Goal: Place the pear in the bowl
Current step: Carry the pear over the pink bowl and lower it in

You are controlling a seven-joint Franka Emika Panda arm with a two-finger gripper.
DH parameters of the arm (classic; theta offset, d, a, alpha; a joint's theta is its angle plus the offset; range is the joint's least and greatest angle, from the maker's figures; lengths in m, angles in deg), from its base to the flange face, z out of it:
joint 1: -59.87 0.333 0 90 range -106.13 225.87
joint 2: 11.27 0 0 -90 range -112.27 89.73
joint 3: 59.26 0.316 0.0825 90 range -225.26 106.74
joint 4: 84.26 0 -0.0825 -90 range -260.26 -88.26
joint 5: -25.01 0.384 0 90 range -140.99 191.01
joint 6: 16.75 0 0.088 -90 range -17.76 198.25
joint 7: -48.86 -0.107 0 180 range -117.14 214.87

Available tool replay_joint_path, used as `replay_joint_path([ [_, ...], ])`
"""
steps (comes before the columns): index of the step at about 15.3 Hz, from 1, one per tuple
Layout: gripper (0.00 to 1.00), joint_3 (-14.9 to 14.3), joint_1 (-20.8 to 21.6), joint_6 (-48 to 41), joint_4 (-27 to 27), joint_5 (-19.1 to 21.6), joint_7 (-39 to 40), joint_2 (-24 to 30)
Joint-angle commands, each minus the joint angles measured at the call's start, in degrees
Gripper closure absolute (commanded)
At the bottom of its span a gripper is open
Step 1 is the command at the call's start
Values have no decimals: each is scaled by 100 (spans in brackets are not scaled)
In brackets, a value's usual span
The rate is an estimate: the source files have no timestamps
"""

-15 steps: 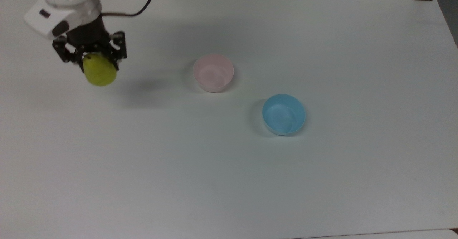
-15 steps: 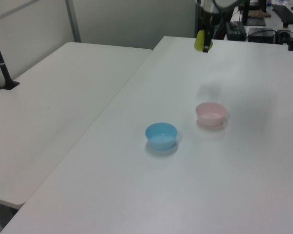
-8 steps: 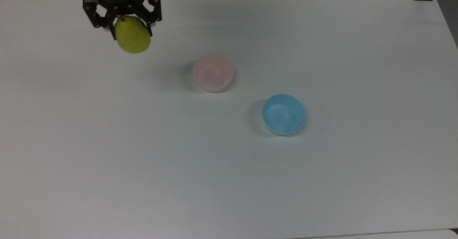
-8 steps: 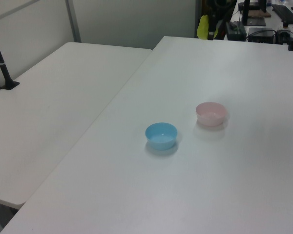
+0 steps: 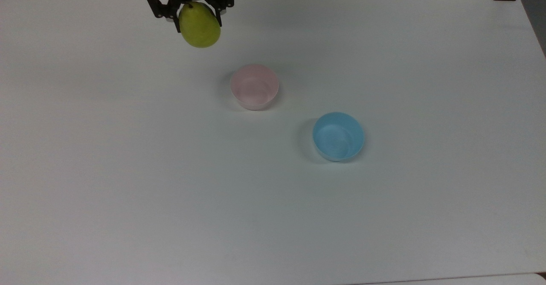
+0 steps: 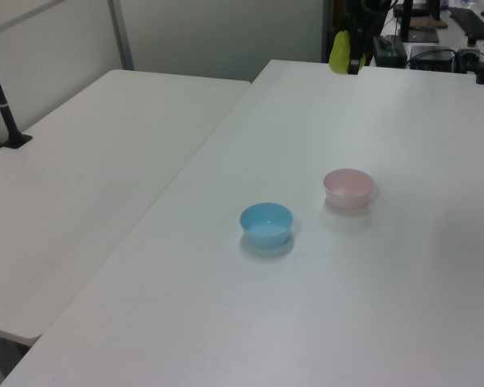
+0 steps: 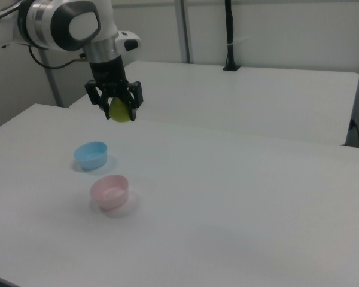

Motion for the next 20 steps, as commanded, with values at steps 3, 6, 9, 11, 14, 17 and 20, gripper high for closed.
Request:
replay_joint_path([
  [3, 87, -4, 246, 834, -1157, 189, -285, 555],
  [6, 87, 101, 255, 852, -1341, 189, -303, 555],
  [9, 87, 321, 247, 1052, -1701, 171, -302, 555],
  [11, 87, 365, 255, 1395, -2009, 154, -302, 537],
  [14, 87, 532, 255, 1896, -2405, 101, -302, 432],
  [17, 87, 620, 282, 2292, -2590, -100, -302, 126],
  [20, 87, 611, 308, 2609, -2582, -198, -311, -349],
])
